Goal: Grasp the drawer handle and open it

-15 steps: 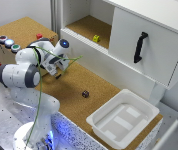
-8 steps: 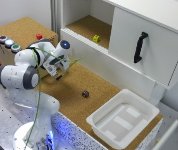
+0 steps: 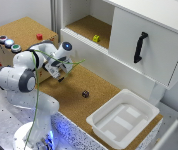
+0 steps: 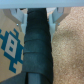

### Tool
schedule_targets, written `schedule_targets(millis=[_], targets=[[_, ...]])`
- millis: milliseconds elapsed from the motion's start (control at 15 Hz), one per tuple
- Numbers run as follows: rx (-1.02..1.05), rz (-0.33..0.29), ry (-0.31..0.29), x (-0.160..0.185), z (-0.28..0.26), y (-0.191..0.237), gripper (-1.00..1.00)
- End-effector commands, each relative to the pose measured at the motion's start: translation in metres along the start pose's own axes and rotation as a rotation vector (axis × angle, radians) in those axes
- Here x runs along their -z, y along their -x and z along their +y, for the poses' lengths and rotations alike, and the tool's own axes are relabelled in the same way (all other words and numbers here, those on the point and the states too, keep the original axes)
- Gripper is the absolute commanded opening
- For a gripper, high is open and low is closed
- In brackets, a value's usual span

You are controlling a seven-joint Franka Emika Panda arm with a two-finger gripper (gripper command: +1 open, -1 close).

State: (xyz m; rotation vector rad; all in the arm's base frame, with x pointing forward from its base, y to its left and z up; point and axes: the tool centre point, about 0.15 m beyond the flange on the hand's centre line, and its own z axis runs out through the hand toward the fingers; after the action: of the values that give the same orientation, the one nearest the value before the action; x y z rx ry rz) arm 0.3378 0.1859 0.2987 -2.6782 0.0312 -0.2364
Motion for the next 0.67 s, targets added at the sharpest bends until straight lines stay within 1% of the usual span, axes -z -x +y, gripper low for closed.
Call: schedule_targets(millis=[0, 267, 467, 600], targets=[[0.001, -0.001, 0.022, -0.009, 0.038, -0.014, -1.0], [0.006, 0.0, 0.046, -0.002, 0.046, -0.019, -1.0], [-0.001, 0.008, 0.056, 0.005, 0.052, -0.02, -1.0], [-0.004, 0.003, 0.062, 0.009, 0.056, -0.021, -1.0]])
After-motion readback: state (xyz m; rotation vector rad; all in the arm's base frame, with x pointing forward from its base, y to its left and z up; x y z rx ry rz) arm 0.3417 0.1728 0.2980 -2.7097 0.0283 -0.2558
